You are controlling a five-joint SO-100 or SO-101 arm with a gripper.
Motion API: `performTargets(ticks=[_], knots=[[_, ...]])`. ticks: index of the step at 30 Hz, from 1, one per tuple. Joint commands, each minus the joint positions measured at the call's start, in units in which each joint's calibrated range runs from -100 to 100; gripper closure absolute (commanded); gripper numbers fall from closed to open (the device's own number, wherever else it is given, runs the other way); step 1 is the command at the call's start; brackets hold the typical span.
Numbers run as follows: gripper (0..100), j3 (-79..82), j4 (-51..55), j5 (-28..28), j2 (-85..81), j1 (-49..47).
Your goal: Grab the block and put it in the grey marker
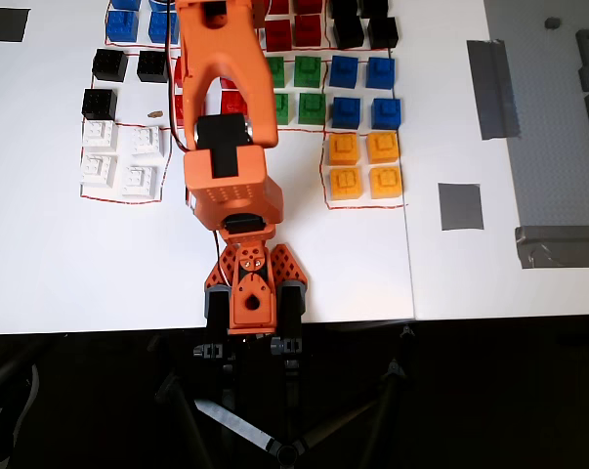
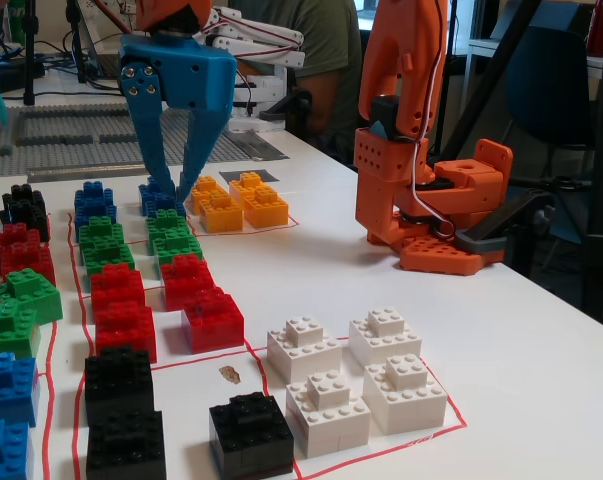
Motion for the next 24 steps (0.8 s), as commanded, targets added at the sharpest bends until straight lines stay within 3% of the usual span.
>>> performTargets(ticks=[1, 15, 24], knots=[[100, 0.05, 0.44, -0.54, -6.98, -0.17], [100, 0.6, 0.28, -0.34, -7.58, -0.17], [100, -1.58, 0.03, -2.93, -9.83, -6.58]])
